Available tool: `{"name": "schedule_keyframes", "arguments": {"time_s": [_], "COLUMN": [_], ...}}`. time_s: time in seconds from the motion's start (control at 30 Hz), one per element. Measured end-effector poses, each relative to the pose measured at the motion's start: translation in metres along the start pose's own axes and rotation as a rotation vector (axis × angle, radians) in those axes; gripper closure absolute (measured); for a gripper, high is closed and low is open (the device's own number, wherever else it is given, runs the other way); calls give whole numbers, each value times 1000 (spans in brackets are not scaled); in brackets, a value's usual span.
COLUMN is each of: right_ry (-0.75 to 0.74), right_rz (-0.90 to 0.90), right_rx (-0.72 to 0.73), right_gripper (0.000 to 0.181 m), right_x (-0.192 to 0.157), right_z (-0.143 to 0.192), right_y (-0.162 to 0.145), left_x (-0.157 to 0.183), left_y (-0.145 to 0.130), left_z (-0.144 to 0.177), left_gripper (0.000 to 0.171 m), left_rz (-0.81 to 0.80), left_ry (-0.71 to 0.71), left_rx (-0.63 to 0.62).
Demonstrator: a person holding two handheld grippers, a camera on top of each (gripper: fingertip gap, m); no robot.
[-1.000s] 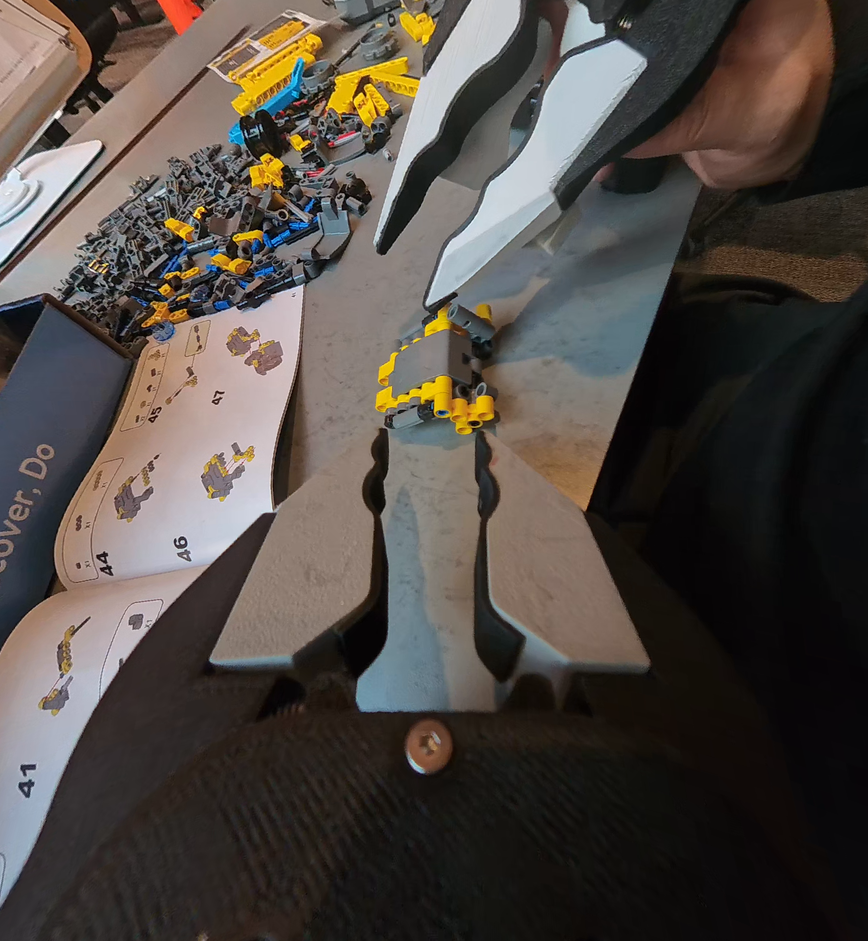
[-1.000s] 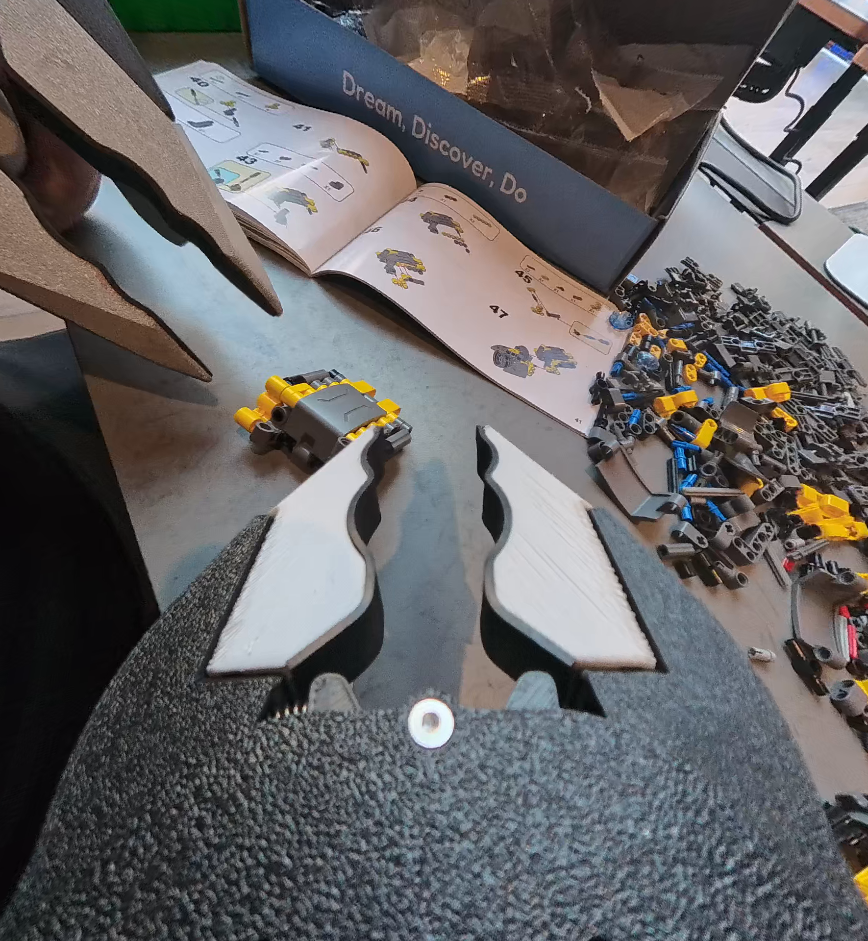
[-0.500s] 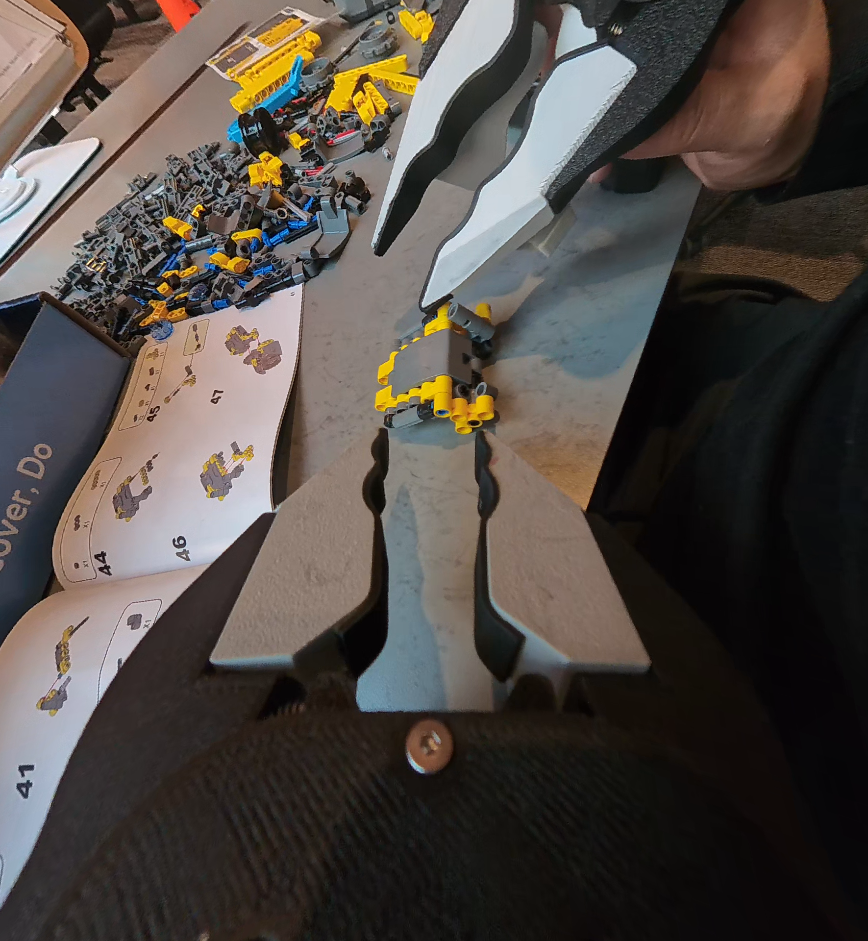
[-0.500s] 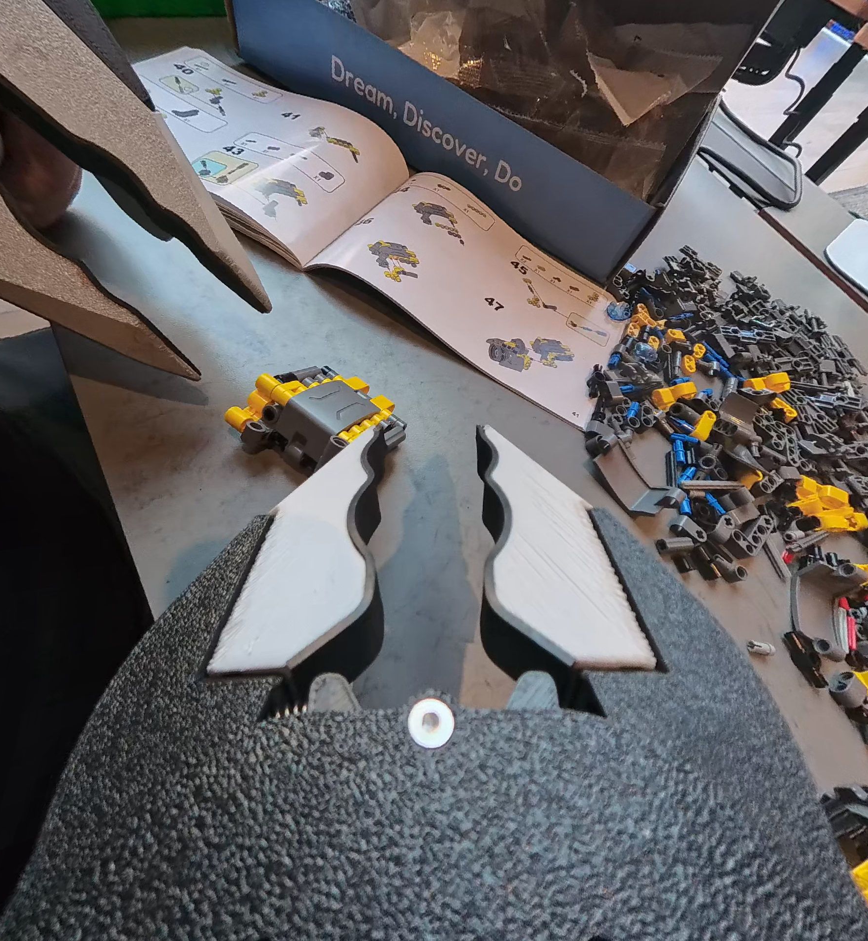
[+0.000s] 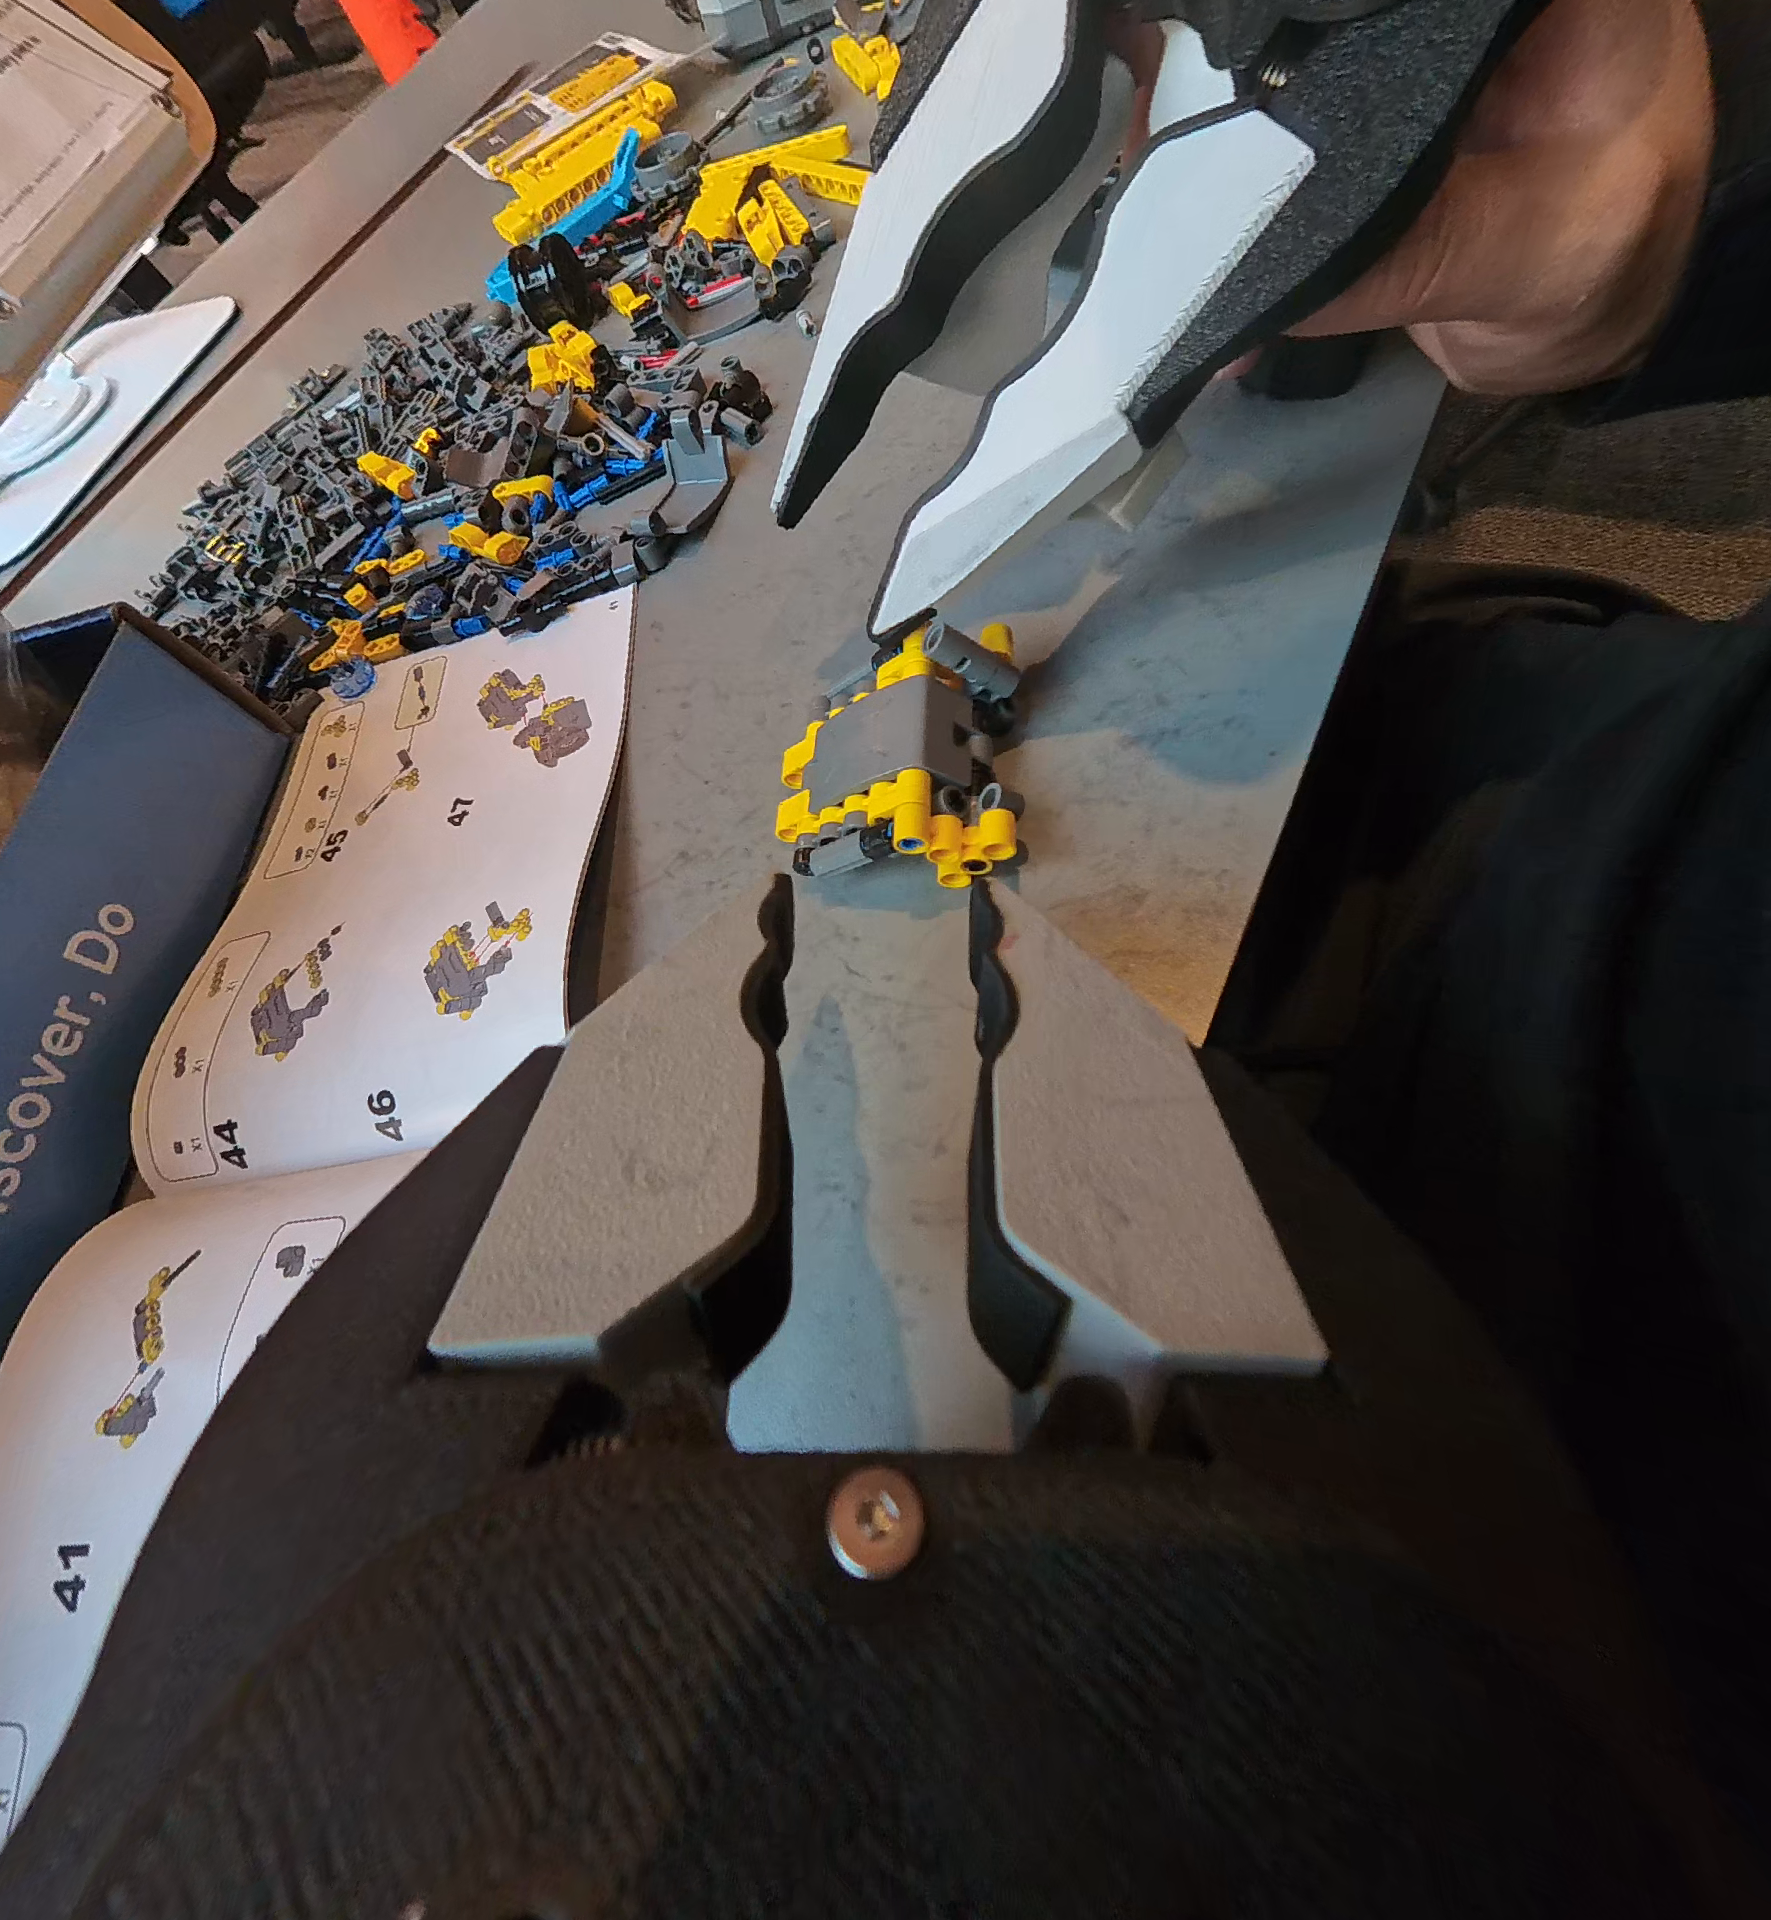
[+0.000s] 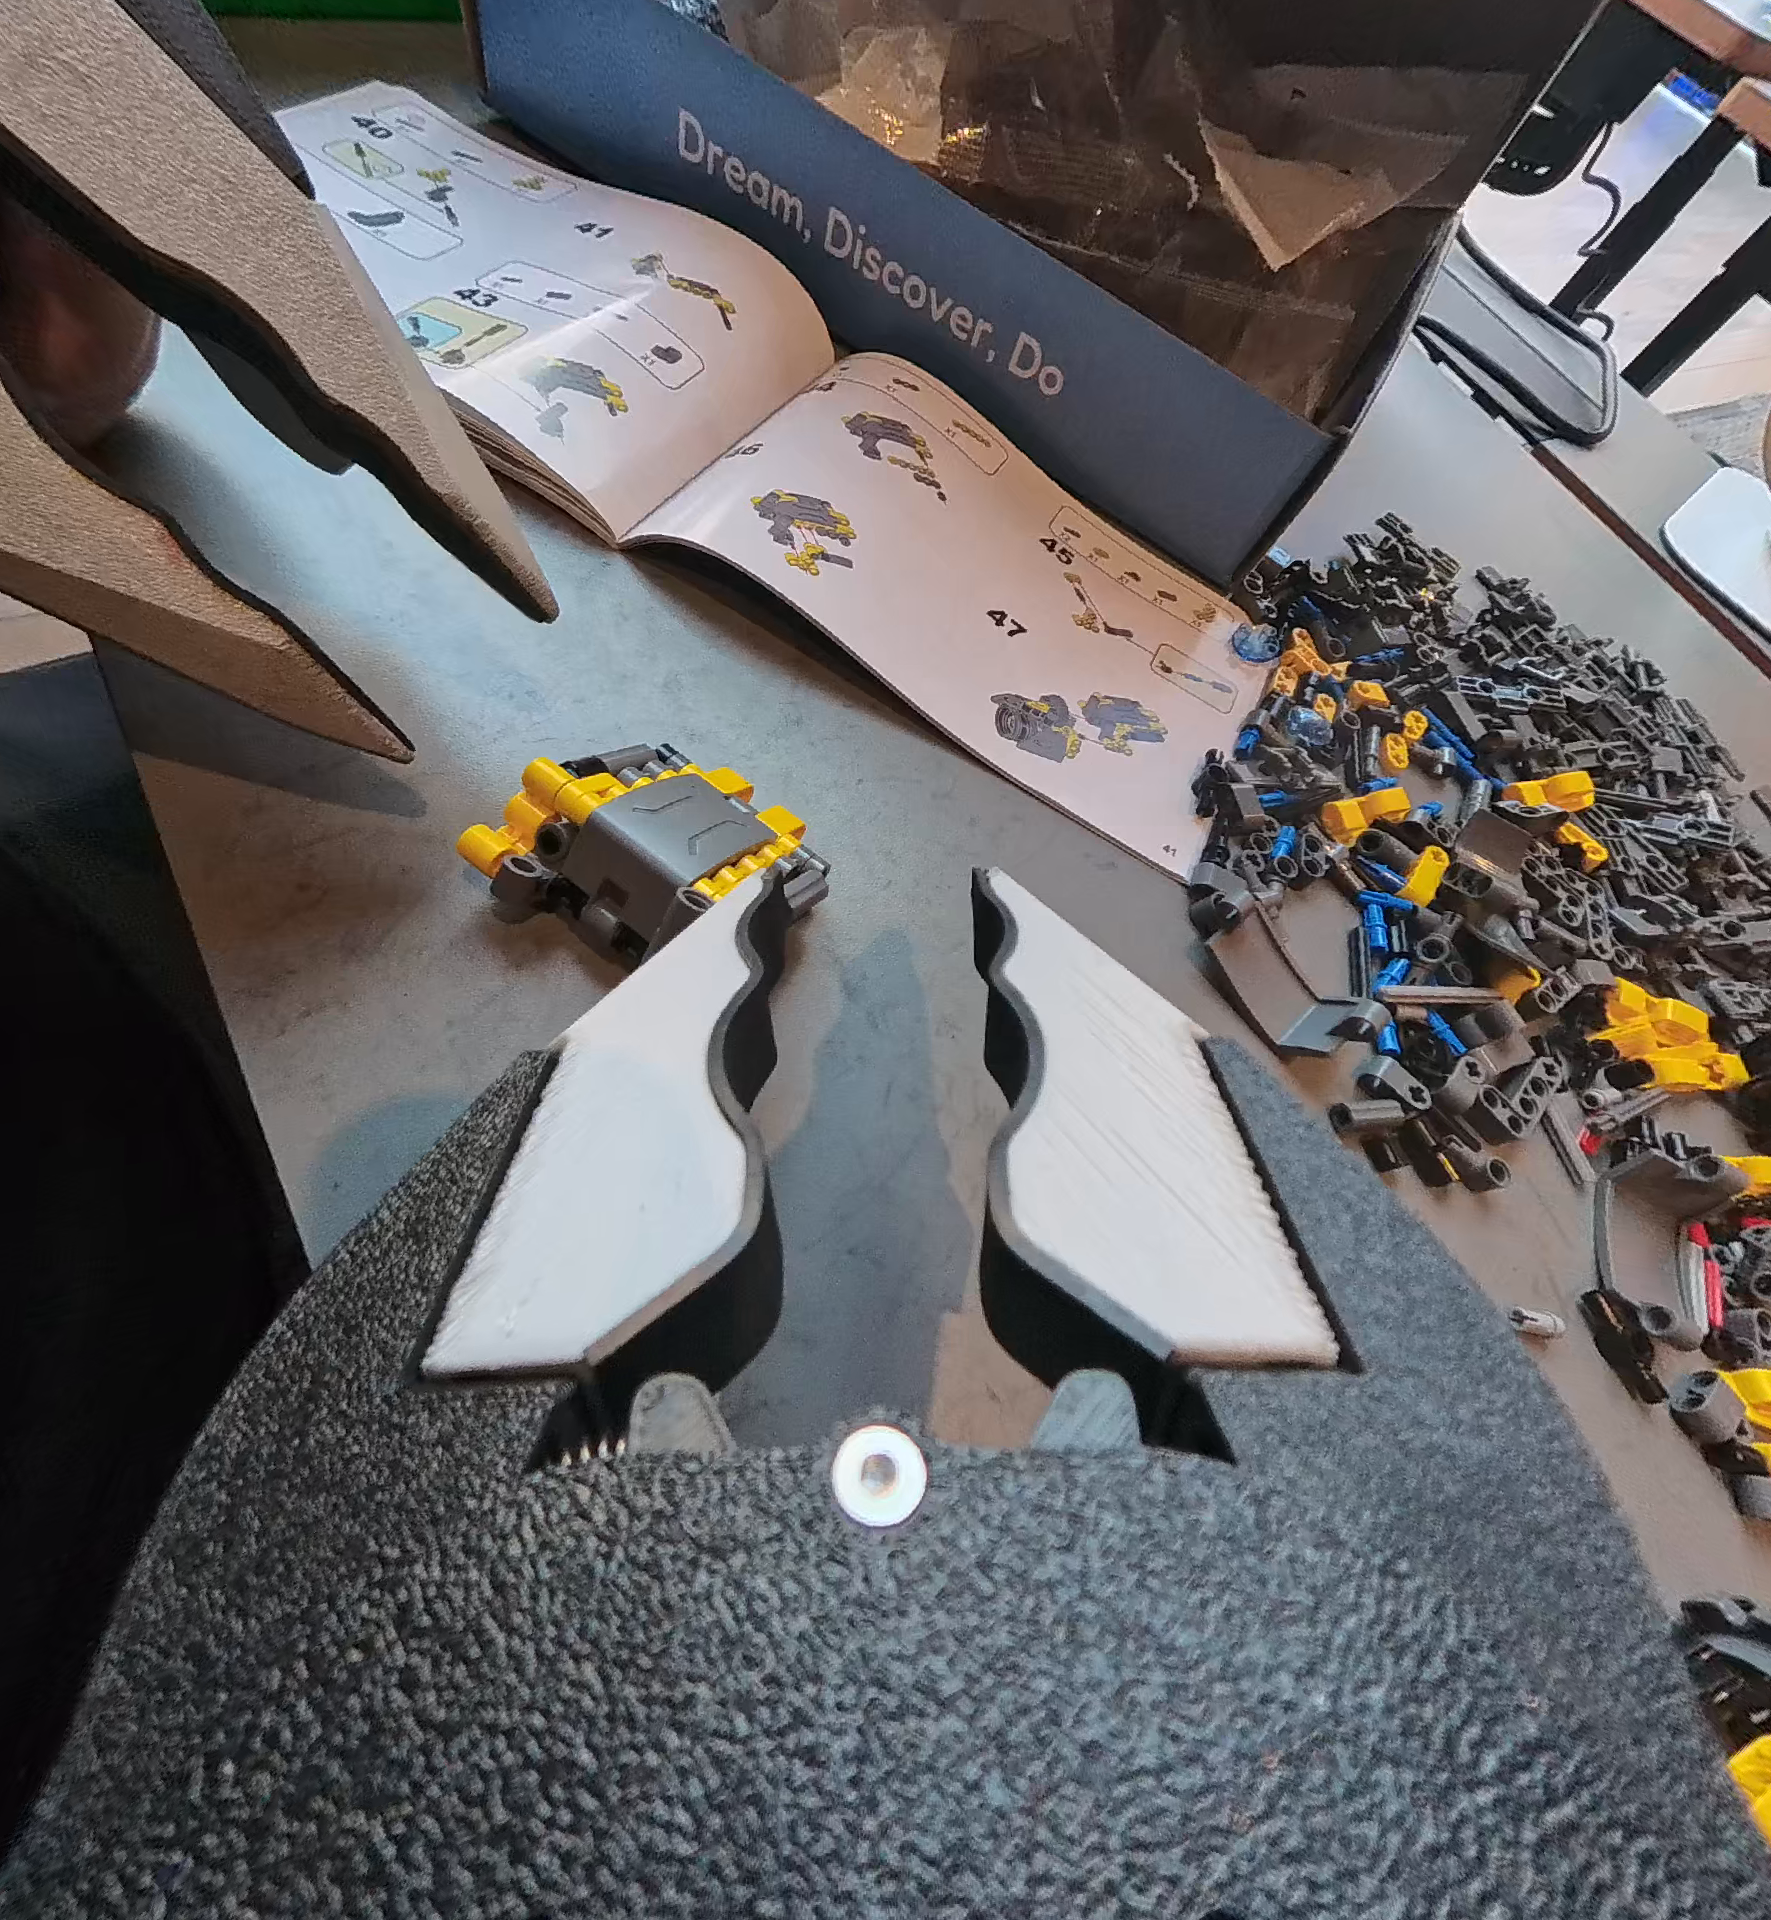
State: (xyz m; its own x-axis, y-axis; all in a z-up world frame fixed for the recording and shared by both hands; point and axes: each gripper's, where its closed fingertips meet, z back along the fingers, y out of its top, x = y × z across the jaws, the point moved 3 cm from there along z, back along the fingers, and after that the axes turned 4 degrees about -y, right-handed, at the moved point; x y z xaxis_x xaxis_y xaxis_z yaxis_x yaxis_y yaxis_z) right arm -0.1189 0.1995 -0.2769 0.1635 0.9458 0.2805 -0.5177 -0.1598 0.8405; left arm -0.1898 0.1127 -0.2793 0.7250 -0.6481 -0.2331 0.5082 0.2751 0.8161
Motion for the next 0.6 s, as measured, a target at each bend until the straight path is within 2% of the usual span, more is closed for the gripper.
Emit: {"name": "schedule_keyframes", "arguments": {"time_s": [0.23, 0.4, 0.53, 0.6], "right_ry": [21, 109, 161, 150], "right_rz": [17, 34, 36, 14], "right_rx": [-2, 13, 3, -5], "right_gripper": [146, 146, 159, 158], "right_x": [-4, -15, -23, -21], "right_z": [0, 1, -1, -3], "right_y": [0, 2, 4, 5], "left_x": [-3, -9, -9, -10], "left_y": [-1, -4, -10, -11], "left_z": [0, 0, -3, -3], "left_gripper": [141, 143, 148, 148], "left_rz": [16, 58, 135, 153], "left_ry": [22, 71, 52, 52], "left_rx": [-4, -24, -56, -56]}}
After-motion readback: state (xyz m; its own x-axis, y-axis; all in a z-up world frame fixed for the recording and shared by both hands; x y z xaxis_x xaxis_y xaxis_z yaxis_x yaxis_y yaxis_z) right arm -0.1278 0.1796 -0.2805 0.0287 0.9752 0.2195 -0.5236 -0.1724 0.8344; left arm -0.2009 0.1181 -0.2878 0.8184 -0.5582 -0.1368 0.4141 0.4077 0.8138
